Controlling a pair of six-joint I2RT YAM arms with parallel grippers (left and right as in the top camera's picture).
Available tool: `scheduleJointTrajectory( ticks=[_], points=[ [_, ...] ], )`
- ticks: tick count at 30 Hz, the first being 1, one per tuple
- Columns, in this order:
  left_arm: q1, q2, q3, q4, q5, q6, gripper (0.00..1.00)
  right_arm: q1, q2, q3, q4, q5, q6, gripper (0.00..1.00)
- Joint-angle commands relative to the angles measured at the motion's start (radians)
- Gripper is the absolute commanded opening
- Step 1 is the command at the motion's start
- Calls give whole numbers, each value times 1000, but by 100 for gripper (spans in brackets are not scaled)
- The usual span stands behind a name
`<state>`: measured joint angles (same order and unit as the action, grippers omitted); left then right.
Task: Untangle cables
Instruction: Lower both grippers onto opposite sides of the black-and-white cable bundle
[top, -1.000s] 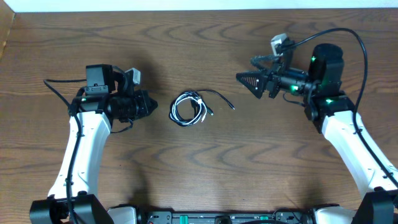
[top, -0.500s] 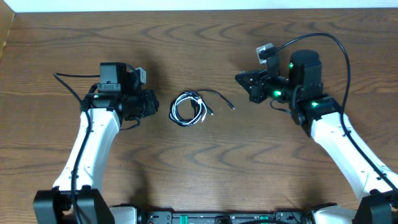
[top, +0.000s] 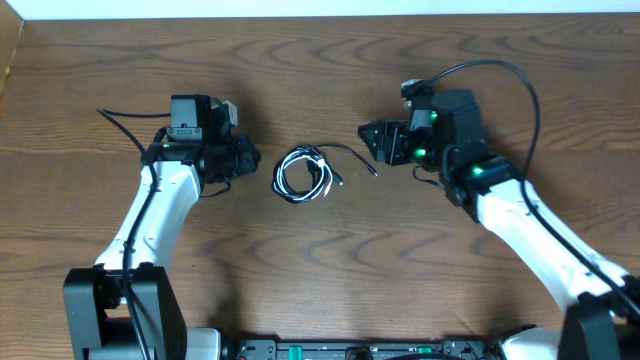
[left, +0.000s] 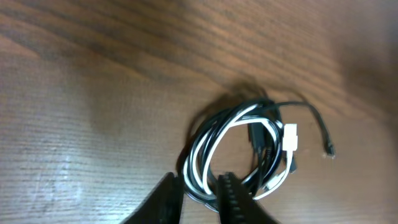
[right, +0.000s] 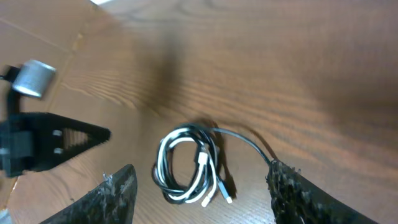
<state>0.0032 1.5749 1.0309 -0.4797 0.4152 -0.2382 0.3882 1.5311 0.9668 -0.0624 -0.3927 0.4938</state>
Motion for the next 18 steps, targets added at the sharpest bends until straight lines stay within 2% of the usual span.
scheduleJointTrajectory(
  ticks=[1, 4, 7, 8, 18],
  points=[
    [-3, 6, 4, 28, -9, -4, 26, 18, 73, 16, -1, 21, 113, 67],
    [-3, 6, 4, 64, -9, -4, 26, 29, 124, 16, 0, 12, 150, 66],
    [-6, 6, 4, 75, -10, -3, 14, 48, 167, 16, 7, 12, 150, 61],
    [-7, 7, 4, 74, -10, -3, 13, 57, 181, 16, 10, 12, 150, 60],
    [-58, 106, 4, 119, -9, -3, 13, 138, 290, 16, 102, 20, 153, 46]
  ],
)
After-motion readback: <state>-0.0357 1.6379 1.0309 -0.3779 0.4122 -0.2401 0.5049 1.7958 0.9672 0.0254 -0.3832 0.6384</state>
